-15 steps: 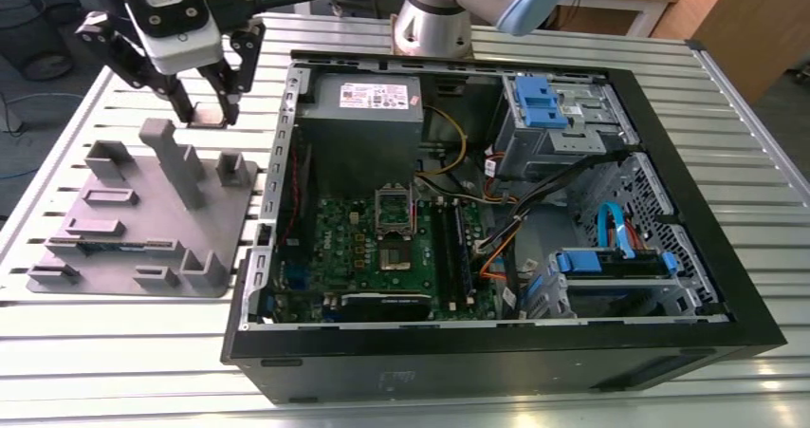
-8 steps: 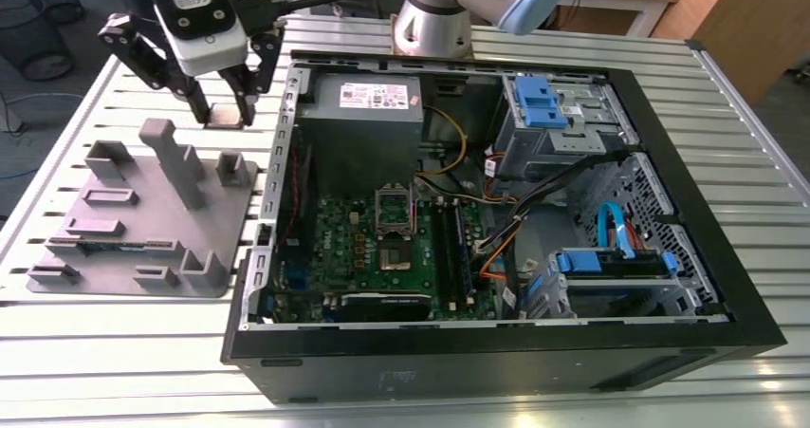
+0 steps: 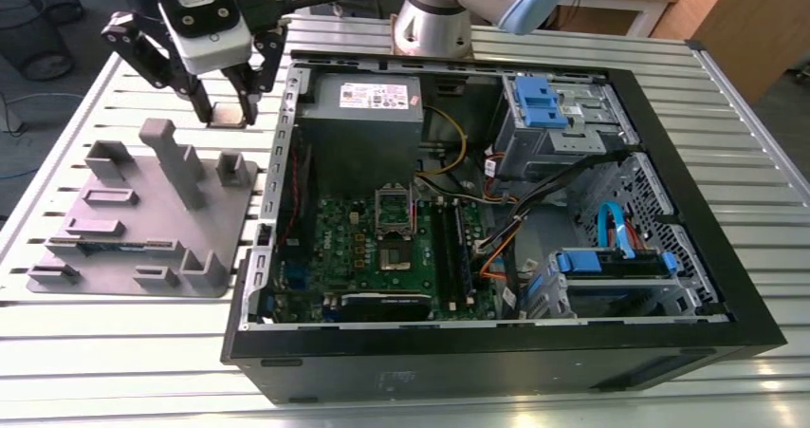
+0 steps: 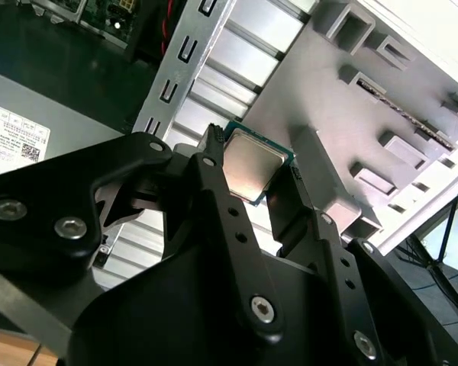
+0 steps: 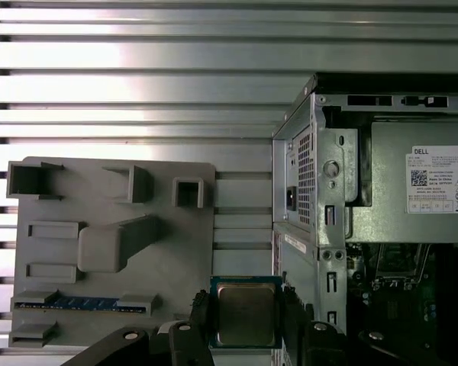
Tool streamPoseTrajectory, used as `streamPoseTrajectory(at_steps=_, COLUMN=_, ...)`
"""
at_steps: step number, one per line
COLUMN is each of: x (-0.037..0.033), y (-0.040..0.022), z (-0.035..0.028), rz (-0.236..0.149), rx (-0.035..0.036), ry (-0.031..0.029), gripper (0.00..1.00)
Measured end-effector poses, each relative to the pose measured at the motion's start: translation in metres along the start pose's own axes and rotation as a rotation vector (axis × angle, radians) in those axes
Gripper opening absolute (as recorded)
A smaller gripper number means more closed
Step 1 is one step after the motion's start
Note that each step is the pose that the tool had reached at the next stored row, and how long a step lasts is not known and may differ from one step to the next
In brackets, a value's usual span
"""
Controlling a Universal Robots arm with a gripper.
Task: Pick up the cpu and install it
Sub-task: 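Pick up the cpu and move it towards the insertion slot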
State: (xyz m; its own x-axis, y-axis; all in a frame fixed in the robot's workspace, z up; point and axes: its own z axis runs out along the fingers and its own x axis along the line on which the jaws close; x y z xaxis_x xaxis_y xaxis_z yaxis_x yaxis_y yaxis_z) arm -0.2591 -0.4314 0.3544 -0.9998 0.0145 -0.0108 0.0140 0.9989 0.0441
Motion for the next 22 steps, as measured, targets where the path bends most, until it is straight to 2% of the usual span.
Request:
streamPoseTrajectory(at_steps=3, x=-0.0021, y=0.0000, z=-0.0002, rz=0.000, rx=0.0002, ry=0.0003, gripper=0.47)
streamPoseTrajectory(at_steps=9, x=-0.0135, y=0.0002, z=0.0002, rz=0.000, rx=0.0001, ry=0.0001, gripper=0.47)
streamPoseTrajectory(at_steps=22, x=-0.0521, y=0.0007, z=0.0016, rz=0.000, rx=0.0002, ry=0.0011, gripper=0.47)
